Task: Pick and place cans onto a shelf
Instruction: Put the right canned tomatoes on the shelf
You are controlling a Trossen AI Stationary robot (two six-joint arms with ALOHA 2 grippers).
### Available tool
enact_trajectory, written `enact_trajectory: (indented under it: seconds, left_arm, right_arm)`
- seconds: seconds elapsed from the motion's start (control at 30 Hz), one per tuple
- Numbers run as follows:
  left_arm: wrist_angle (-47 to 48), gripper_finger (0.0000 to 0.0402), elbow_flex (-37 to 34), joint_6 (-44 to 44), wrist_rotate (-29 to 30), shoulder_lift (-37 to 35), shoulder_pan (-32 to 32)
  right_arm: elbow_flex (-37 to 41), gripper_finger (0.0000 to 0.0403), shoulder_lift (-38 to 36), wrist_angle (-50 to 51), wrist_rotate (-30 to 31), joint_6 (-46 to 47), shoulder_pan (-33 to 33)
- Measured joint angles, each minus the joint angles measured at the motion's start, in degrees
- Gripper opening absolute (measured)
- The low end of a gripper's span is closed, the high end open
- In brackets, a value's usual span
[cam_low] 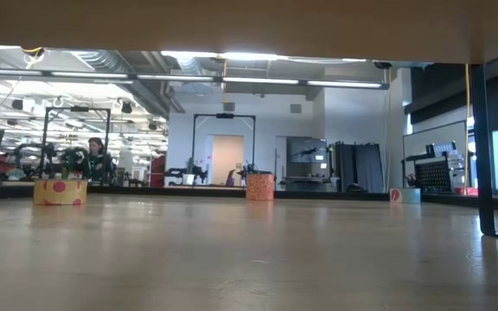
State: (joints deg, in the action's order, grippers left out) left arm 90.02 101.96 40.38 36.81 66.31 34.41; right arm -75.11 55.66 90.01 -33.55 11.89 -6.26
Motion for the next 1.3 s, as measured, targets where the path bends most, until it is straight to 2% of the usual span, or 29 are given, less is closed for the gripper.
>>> enact_trajectory:
  seconds: [0.13,0.4,0.53,0.73,0.87,1.03,1.2,1.3]
  left_arm:
    - [0.01,0.0001,-1.25,0.00,-0.34,-0.40,0.01]
    - [-0.02,0.0000,-1.29,-0.28,-0.31,-0.45,0.00]
    - [-0.02,0.0000,-1.29,-0.39,-0.29,-0.49,0.00]
    - [-0.01,0.0000,-1.29,-0.39,-0.27,-0.48,0.00]
    - [-0.01,0.0000,-1.29,-0.37,-0.27,-0.46,0.00]
    - [-0.02,0.0000,-1.29,-0.39,-0.23,-0.46,0.00]
    - [-0.02,0.0000,-1.29,-0.39,0.16,-0.46,0.00]
    - [-0.02,0.0000,-1.29,-0.37,0.16,-0.46,0.00]
  right_arm:
    - [3.96,0.0016,0.02,-0.49,0.00,0.22,-0.57]
    - [13.23,0.0020,0.02,-8.17,0.34,11.71,-0.89]
    - [16.19,0.0021,0.02,-12.51,-1.70,13.37,-2.75]
    - [17.44,0.0022,-0.04,-19.41,-3.12,18.43,-7.16]
    - [17.44,0.0022,-0.04,-20.35,-2.60,22.84,-10.61]
    - [17.44,0.0018,-0.09,-21.32,-8.63,23.11,-14.50]
    - [17.44,0.0008,0.06,-21.73,-7.43,23.87,-17.88]
    - [17.44,0.0022,0.07,-21.76,-2.98,26.40,-18.99]
